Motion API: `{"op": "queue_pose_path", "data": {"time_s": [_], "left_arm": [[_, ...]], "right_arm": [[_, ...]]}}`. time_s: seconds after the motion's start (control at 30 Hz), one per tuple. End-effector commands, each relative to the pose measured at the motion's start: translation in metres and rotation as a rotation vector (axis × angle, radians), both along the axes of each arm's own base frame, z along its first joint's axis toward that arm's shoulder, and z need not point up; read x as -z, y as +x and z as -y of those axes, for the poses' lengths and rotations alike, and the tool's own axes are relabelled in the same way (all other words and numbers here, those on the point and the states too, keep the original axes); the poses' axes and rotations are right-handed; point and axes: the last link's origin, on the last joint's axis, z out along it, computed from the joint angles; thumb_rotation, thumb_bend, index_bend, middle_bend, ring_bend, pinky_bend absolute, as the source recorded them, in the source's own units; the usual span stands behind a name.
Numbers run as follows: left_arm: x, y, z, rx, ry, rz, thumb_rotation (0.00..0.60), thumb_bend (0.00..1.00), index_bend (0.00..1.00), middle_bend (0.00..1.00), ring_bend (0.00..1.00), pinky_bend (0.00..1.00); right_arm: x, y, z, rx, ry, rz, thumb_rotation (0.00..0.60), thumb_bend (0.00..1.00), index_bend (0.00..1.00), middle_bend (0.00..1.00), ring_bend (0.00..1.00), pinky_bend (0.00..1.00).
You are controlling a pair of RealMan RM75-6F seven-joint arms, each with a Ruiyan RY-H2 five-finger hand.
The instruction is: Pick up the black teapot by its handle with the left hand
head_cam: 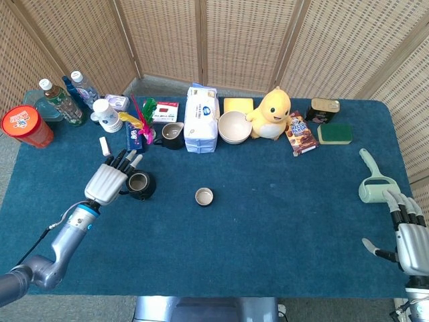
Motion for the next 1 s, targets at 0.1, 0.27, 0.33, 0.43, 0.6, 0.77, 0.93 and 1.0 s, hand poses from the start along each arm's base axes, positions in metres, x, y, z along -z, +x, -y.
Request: {"op": "queue_pose_path", "data": {"time_s": [0.1,0.27,0.33,0.43,0.6,0.77,0.93,1.0], "left_arm": [[0.007,0.007,-0.003,0.039,-0.006,0.01,0.6,0.29,0.43,0.45,0.37,0.6],[0.008,0.008,-0.001,0.056,-0.001,0.022,0.6,0.42,0.65,0.67,0.57,0.76],[0.007,0.008,0.0,0.062,0.003,0.025,0.6,0.46,0.7,0.74,0.62,0.79],[0.004,0.008,0.002,0.071,0.008,0.03,0.6,0.49,0.74,0.8,0.67,0.83],[-0.007,0.011,0.002,0.066,0.032,0.069,0.6,0.5,0.75,0.83,0.7,0.84],[-0.024,0.02,0.003,0.086,0.06,0.088,0.6,0.5,0.75,0.83,0.7,0.84],[-0.04,0.035,0.005,0.134,0.08,0.077,0.6,0.5,0.75,0.83,0.69,0.84],[-0.044,0.044,0.007,0.162,0.082,0.069,0.6,0.49,0.75,0.83,0.69,0.84]], "right_arm": [[-0.001,-0.001,0.001,0.004,0.0,0.005,0.6,0.0,0.0,0.0,0.0,0.0],[-0.001,-0.001,0.0,0.001,0.002,0.008,0.6,0.0,0.0,0.0,0.0,0.0],[-0.001,0.0,0.0,-0.001,0.003,0.008,0.6,0.0,0.0,0.0,0.0,0.0],[-0.001,0.0,0.0,-0.001,0.003,0.009,0.6,0.0,0.0,0.0,0.0,0.0],[0.0,0.0,0.0,-0.002,0.005,0.008,0.6,0.0,0.0,0.0,0.0,0.0],[0.0,0.001,0.0,-0.001,0.008,0.009,0.6,0.0,0.0,0.0,0.0,0.0],[0.0,0.001,-0.001,-0.004,0.008,0.012,0.6,0.0,0.0,0.0,0.0,0.0],[-0.001,0.002,-0.001,-0.006,0.005,0.014,0.6,0.0,0.0,0.0,0.0,0.0]]}}
